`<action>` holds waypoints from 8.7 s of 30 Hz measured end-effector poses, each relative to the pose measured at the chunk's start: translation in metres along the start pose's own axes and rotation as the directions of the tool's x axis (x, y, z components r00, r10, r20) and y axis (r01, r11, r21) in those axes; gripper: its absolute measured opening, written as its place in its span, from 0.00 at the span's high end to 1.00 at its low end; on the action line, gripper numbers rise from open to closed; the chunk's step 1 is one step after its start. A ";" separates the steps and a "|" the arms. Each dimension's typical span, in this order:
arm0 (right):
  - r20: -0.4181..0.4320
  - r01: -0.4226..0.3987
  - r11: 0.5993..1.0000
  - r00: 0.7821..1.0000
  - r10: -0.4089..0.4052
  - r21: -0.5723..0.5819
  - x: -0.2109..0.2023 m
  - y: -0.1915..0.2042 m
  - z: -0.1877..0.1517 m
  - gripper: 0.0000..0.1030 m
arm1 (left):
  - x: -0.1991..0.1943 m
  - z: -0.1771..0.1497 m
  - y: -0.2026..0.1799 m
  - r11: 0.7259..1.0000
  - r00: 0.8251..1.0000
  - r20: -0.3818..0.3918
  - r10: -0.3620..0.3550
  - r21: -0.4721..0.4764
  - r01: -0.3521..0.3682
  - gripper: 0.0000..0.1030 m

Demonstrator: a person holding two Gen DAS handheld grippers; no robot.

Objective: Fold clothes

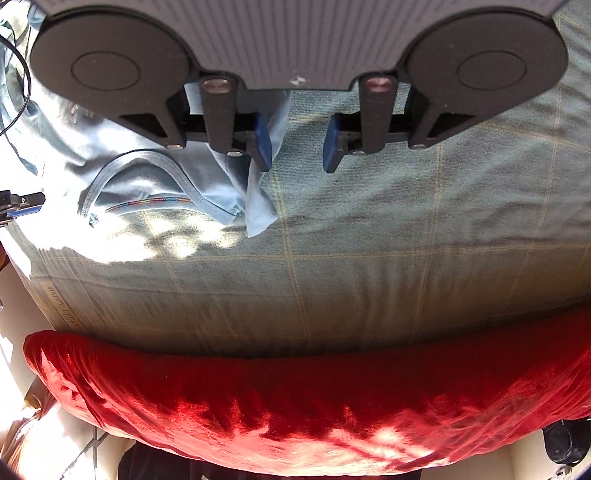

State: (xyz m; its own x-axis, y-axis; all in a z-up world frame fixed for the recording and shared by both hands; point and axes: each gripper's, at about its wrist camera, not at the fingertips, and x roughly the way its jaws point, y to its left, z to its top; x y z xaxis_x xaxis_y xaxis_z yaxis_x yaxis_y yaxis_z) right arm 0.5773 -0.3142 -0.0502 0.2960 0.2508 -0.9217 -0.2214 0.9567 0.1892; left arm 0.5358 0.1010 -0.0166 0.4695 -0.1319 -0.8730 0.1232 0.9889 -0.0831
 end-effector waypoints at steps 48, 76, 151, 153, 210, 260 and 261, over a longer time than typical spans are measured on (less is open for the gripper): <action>-0.061 -0.080 0.994 0.995 0.085 0.070 -0.043 0.067 -0.094 0.60 | -0.006 -0.125 -0.002 0.969 0.958 -0.227 -0.178 -0.209 0.131 0.59; -0.177 -0.204 0.979 0.964 0.197 -0.025 -0.066 0.155 -0.188 0.40 | -0.054 -0.209 -0.004 0.884 0.968 -0.180 -0.177 -0.461 0.075 0.98; -0.195 -0.248 0.962 0.955 0.222 -0.119 -0.058 0.215 -0.170 0.22 | -0.109 -0.199 0.160 0.824 0.944 -0.256 0.209 -0.473 -0.311 0.98; -0.196 -0.249 0.962 0.955 0.224 -0.116 -0.057 0.217 -0.170 0.22 | -0.118 -0.197 0.177 0.818 0.933 -0.263 0.245 -0.460 -0.345 0.98; -0.134 -0.314 0.928 0.947 0.292 -0.200 -0.042 0.267 -0.133 0.22 | 0.020 -0.039 0.126 0.989 0.983 -0.181 0.003 0.147 0.024 1.00; -0.186 -0.321 0.896 0.944 0.274 -0.307 -0.029 0.313 -0.122 0.18 | -0.070 -0.127 0.303 0.883 0.904 -0.127 0.408 -0.197 -0.426 0.64; -0.187 -0.320 0.896 0.944 0.273 -0.307 -0.028 0.314 -0.122 0.18 | -0.069 -0.130 0.306 0.887 0.903 -0.151 0.403 -0.176 -0.426 0.64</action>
State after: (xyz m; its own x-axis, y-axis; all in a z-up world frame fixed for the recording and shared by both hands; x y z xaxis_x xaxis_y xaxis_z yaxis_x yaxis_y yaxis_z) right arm 0.3863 -0.0390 -0.0066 0.0447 0.4702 -0.8814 -0.5788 0.7313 0.3608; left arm 0.4274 0.4213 -0.0447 0.3412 0.2899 -0.8942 -0.2448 0.9458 0.2132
